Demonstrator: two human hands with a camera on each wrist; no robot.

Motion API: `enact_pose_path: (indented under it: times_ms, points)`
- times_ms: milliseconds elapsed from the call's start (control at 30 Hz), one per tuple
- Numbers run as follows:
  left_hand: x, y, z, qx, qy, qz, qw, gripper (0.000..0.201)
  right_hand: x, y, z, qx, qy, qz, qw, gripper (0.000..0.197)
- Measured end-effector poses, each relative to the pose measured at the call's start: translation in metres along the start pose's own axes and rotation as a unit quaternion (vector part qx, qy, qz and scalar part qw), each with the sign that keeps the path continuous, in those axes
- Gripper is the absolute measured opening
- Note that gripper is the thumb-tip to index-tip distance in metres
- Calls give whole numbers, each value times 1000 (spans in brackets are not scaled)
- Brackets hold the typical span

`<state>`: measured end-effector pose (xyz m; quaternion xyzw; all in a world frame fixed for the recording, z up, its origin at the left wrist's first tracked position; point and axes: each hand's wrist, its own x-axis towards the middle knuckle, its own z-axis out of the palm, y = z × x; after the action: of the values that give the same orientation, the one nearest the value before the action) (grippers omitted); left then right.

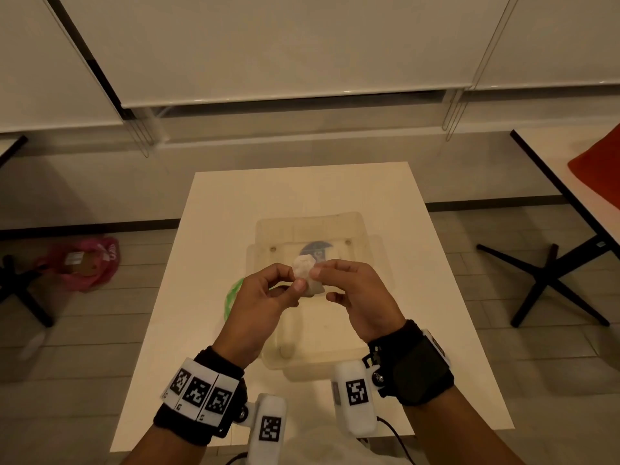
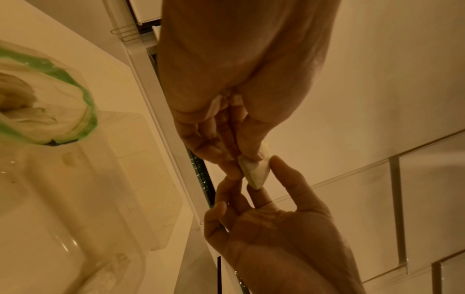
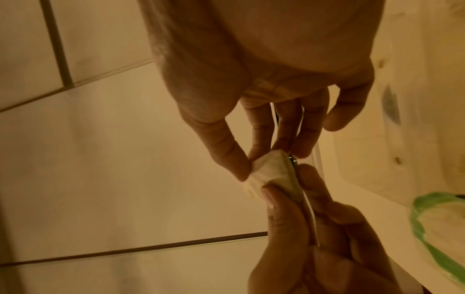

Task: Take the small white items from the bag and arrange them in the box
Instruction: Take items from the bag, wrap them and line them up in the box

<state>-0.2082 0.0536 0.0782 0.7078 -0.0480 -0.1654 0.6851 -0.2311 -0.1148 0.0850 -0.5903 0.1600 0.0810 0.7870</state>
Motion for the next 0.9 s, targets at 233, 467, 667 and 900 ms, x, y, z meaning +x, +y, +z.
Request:
enact_pose_path:
  times_ms: [233,467,667,900]
  points:
    - [1,0,1,7,-6,1,1000,5,0,0,2,-31,32,-14,999,38]
    - [2,2,3,7,-9,8,1000,8,1,-6,4,-19,39,-21,999,15]
    - [2,2,2,10,-6,-5,1000,12,2,-10,-3,-45,51,-16,998,9]
    - [3,1,2,7,3,-13,1000,13,3,-13,-10,-85,67,-15,994,12]
